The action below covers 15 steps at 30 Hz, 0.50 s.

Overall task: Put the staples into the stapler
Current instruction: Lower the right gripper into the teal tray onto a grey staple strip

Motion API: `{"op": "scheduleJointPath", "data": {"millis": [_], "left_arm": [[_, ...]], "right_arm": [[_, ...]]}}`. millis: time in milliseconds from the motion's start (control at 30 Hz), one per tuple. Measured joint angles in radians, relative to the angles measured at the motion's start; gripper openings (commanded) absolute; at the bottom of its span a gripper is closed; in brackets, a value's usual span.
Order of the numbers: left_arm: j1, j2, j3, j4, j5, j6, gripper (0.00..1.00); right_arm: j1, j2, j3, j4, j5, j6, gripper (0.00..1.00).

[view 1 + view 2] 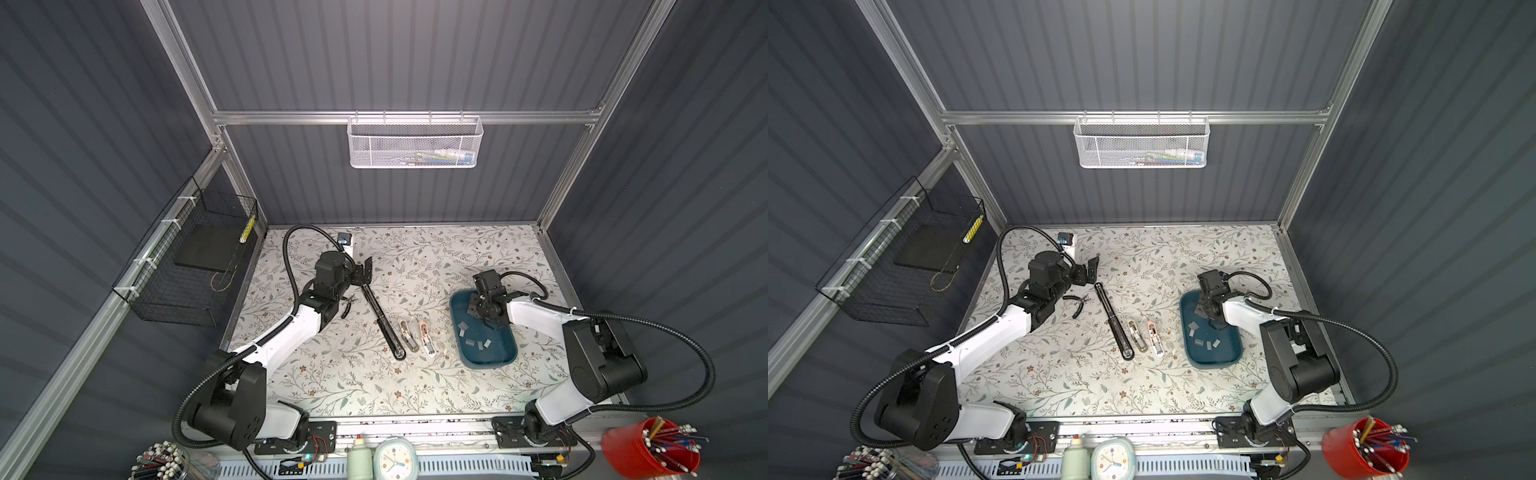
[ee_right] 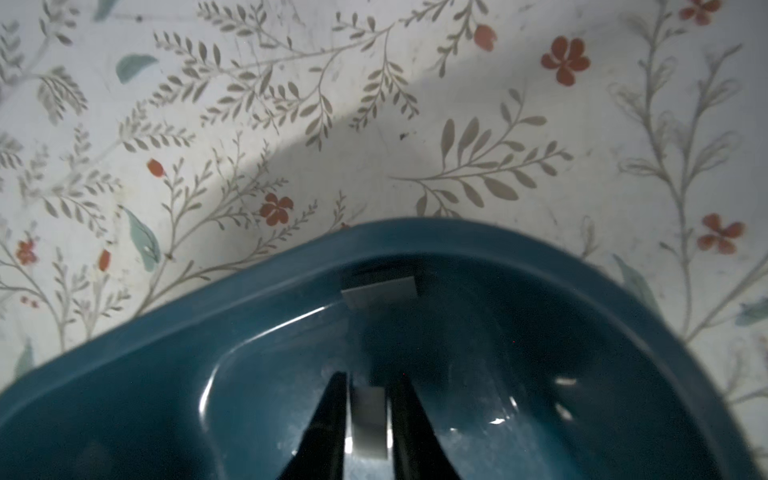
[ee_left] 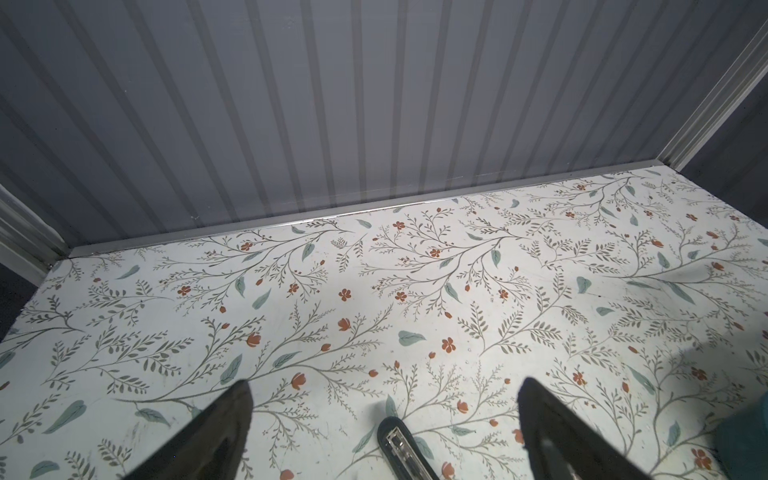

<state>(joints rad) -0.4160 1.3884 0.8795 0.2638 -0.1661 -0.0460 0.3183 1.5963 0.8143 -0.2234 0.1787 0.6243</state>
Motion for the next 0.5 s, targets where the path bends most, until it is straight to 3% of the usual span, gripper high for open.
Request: {"op": "scheduleJointPath", "data": {"millis": [100, 267, 500], "left_arm": [[0.000, 0.001, 0.000, 0.019, -0.003, 0.015, 0.99], [0.000, 0.009, 0.003, 0.025, -0.013, 0.029, 0.99], [0.000, 0.011, 0.005, 0.024, -0.018, 0.036, 0.99]], "right_arm": [[-0.003, -0.004, 0.002, -0.016, 0.003, -0.003, 0.38], [-0.003, -0.026, 0.002, -0.039, -0.003, -0.020, 0.36], [0.038, -0.173, -0.059, -0.026, -0.059, -0.084, 0.33]]}}
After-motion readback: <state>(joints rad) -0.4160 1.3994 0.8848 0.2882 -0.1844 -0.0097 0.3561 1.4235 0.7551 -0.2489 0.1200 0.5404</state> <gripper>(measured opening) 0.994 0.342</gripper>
